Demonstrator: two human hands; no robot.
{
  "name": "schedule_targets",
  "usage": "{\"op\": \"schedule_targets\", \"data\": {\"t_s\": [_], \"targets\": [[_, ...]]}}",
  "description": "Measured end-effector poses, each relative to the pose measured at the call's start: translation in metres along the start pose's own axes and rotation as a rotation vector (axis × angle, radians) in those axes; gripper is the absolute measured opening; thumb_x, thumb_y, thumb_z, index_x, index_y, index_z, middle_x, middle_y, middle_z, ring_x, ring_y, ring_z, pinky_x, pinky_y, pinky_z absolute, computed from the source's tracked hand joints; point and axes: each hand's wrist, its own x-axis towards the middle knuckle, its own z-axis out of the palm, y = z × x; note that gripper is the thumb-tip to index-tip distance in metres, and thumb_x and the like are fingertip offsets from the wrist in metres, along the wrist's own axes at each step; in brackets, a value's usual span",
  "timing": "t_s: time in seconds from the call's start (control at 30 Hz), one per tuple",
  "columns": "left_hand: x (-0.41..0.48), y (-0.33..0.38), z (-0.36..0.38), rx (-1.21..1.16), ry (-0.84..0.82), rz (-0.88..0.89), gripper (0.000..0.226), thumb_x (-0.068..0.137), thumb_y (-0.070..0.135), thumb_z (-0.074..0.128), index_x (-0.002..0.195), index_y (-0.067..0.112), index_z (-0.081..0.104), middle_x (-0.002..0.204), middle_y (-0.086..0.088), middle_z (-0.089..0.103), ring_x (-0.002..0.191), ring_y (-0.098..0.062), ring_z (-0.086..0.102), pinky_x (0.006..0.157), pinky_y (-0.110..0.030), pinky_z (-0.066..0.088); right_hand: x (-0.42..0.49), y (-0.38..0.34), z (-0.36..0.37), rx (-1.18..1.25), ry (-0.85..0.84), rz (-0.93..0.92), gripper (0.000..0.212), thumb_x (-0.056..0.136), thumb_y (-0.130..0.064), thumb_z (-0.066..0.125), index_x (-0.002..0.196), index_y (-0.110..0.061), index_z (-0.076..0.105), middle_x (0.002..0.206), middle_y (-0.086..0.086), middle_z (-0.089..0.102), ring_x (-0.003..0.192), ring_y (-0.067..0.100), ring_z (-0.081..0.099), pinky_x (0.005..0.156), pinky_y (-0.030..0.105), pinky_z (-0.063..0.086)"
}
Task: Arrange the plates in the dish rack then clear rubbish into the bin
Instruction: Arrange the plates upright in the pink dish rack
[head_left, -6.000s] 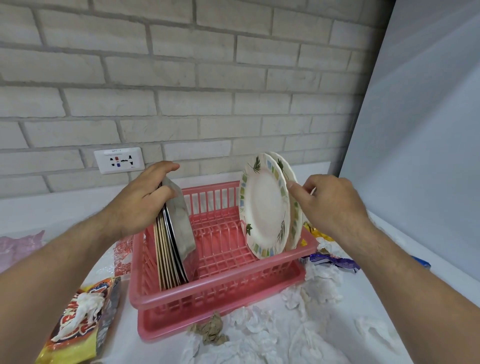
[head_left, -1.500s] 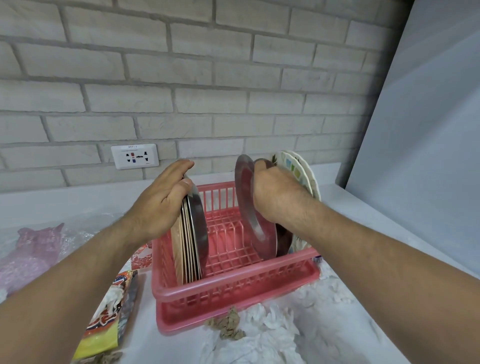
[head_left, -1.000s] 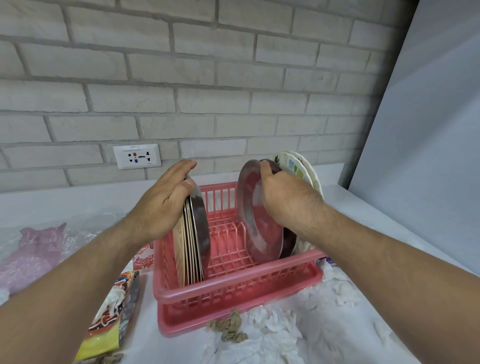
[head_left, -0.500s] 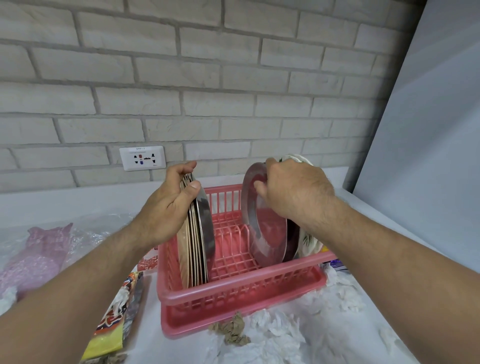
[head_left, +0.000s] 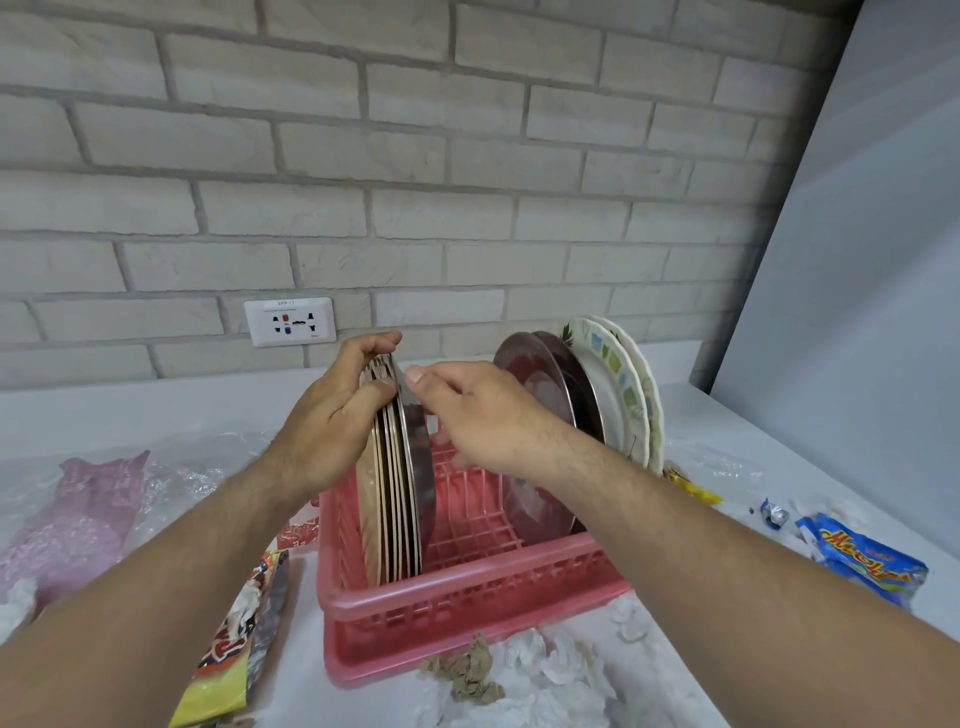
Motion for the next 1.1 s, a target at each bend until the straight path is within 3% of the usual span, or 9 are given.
{"op": "schedule_targets", "data": {"t_s": [0.1, 0.27, 0.37, 0.43, 0.53, 0.63, 0.77, 0.9, 1.1], "targets": [[0.003, -0.001, -0.003, -0.005, -0.018, 0.010, 0.035, 0.085, 0.041, 0.044, 0.121, 0.043, 0.044, 0.135, 0.029, 0.046, 0.118, 0.012, 0.045, 0.101, -0.032, 0.038, 0.001, -0.001, 0.003, 0.025, 0.001, 0.014, 0.038, 0.097, -0.053, 0.043, 0.102, -0.026, 0.069, 0.093, 0.012, 0.072, 0.084, 0.028, 0.070, 0.071, 0.051, 0.058], [0.008, 0.001, -0.003, -0.114, -0.042, -0.028, 0.036, 0.074, 0.049, 0.054, 0.110, 0.045, 0.048, 0.124, 0.041, 0.047, 0.101, 0.015, 0.055, 0.088, -0.026, 0.046, 0.006, -0.003, 0.001, 0.068, -0.006, 0.058, 0.035, 0.092, -0.055, 0.050, 0.100, -0.027, 0.069, 0.097, -0.001, 0.070, 0.083, 0.019, 0.070, 0.071, 0.045, 0.060], [0.009, -0.002, -0.006, -0.084, -0.023, -0.068, 0.041, 0.069, 0.049, 0.053, 0.110, 0.048, 0.050, 0.104, 0.014, 0.064, 0.083, -0.010, 0.063, 0.080, -0.032, 0.051, 0.007, -0.004, 0.001, 0.050, -0.028, 0.070, 0.025, 0.092, -0.047, 0.055, 0.100, -0.026, 0.066, 0.094, 0.001, 0.069, 0.078, 0.024, 0.071, 0.063, 0.047, 0.061], [0.010, -0.002, -0.010, -0.032, -0.044, -0.063, 0.041, 0.075, 0.045, 0.051, 0.116, 0.047, 0.053, 0.108, 0.007, 0.065, 0.094, -0.017, 0.063, 0.088, -0.036, 0.051, 0.007, -0.004, -0.001, -0.015, -0.021, 0.052, 0.022, 0.093, -0.042, 0.054, 0.099, -0.025, 0.065, 0.089, 0.000, 0.069, 0.074, 0.020, 0.070, 0.064, 0.045, 0.061], [0.010, 0.001, -0.016, 0.011, -0.095, 0.001, 0.041, 0.081, 0.030, 0.043, 0.115, 0.049, 0.055, 0.122, 0.032, 0.050, 0.116, 0.017, 0.042, 0.097, -0.009, 0.031, 0.006, -0.006, -0.004, -0.121, -0.007, 0.017, 0.020, 0.093, -0.036, 0.052, 0.093, -0.021, 0.065, 0.074, -0.003, 0.067, 0.057, 0.012, 0.060, 0.059, 0.037, 0.058], [0.011, 0.006, -0.020, 0.039, -0.140, 0.005, 0.045, 0.079, 0.024, 0.039, 0.116, 0.043, 0.058, 0.120, 0.034, 0.047, 0.110, 0.025, 0.039, 0.085, 0.006, 0.025, 0.005, -0.014, -0.004, -0.198, -0.012, 0.006, 0.022, 0.092, -0.029, 0.048, 0.097, -0.016, 0.063, 0.076, 0.002, 0.066, 0.054, 0.014, 0.054, 0.051, 0.033, 0.050], [0.009, 0.001, -0.023, 0.006, -0.074, -0.046, 0.036, 0.077, 0.029, 0.042, 0.105, 0.037, 0.064, 0.111, 0.025, 0.058, 0.102, 0.017, 0.048, 0.083, -0.008, 0.035, 0.008, -0.024, 0.005, -0.384, -0.002, 0.039, 0.018, 0.091, -0.025, 0.047, 0.102, -0.011, 0.053, 0.088, 0.006, 0.056, 0.073, 0.023, 0.057, 0.052, 0.030, 0.041], [0.004, -0.009, -0.026, -0.016, -0.003, -0.033, 0.035, 0.081, 0.031, 0.041, 0.104, 0.031, 0.066, 0.126, 0.018, 0.057, 0.119, 0.009, 0.044, 0.099, -0.019, 0.031, 0.005, -0.023, 0.015, -0.434, 0.002, 0.142, 0.019, 0.094, -0.016, 0.050, 0.113, -0.012, 0.045, 0.080, -0.001, 0.044, 0.076, 0.020, 0.053, 0.051, 0.030, 0.041], [0.000, -0.011, -0.024, 0.072, 0.023, 0.020, 0.035, 0.083, 0.032, 0.038, 0.106, 0.029, 0.065, 0.124, 0.017, 0.051, 0.121, 0.007, 0.040, 0.099, -0.014, 0.027, 0.007, -0.045, 0.004, -0.504, 0.063, 0.067, 0.015, 0.091, -0.009, 0.051, 0.106, -0.010, 0.053, 0.083, 0.003, 0.052, 0.077, 0.022, 0.057, 0.061, 0.034, 0.053]]}}
